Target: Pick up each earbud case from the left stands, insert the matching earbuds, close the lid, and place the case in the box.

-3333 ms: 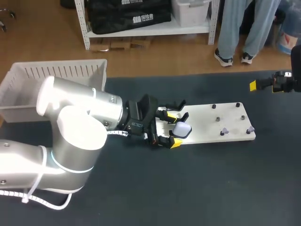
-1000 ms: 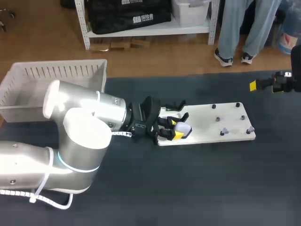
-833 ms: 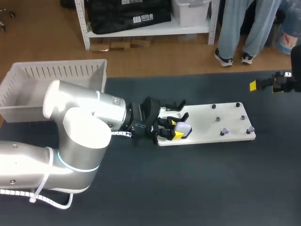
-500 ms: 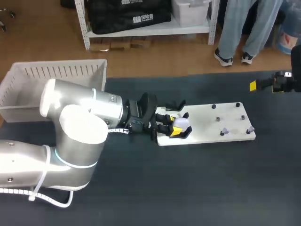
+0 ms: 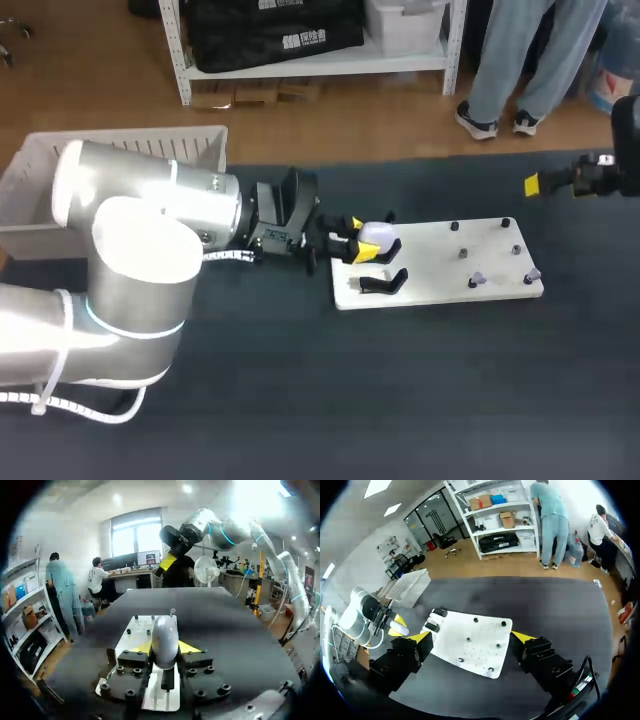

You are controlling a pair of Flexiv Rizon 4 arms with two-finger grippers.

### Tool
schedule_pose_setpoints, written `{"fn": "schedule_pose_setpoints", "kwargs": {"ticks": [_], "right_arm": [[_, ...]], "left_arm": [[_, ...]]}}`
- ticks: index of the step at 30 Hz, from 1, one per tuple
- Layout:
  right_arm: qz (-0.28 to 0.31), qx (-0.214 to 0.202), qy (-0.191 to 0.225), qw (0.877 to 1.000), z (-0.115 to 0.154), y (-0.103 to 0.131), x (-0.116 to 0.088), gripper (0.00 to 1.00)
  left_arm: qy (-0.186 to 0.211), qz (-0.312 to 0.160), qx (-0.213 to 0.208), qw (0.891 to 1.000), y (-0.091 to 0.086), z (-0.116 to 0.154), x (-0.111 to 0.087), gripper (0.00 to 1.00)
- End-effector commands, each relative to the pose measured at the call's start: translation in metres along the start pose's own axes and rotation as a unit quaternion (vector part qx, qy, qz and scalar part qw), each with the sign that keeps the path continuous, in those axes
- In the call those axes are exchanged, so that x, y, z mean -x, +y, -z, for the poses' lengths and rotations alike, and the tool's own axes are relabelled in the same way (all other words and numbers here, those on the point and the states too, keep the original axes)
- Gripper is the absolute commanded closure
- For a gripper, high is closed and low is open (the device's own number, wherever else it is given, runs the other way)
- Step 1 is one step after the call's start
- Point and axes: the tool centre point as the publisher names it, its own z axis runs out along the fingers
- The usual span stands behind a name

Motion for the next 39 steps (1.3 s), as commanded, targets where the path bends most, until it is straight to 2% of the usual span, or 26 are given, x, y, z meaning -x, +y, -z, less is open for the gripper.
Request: {"fn": "schedule_pose_setpoints", "kwargs": {"ticks": [1,4,12,18,27,39], "right_arm": [[0.018,0.011,-0.003,1.0,-0.012,0.012,0.0,0.0],[0.028,0.011,0.01,0.999,-0.02,0.027,-0.003,0.0],[0.056,0.045,0.034,0.997,-0.034,0.063,-0.008,0.0],[0.075,0.043,0.053,0.995,-0.035,0.081,-0.005,0.0],[0.084,0.063,0.066,0.992,-0.05,0.089,-0.003,0.0],[0.084,0.068,0.074,0.991,-0.058,0.086,0.002,0.0]], "left_arm": [[0.005,-0.005,0.006,1.0,0.006,-0.004,0.011,1.0],[0.009,-0.01,0.008,1.0,0.018,-0.009,0.016,1.0],[0.02,-0.029,0.008,0.999,0.043,-0.028,0.032,1.0],[0.022,-0.042,0.004,0.999,0.056,-0.041,0.042,1.0],[0.012,-0.06,-0.001,0.998,0.049,-0.047,0.055,1.0],[-0.001,-0.07,-0.008,0.998,0.032,-0.043,0.058,1.0]]}}
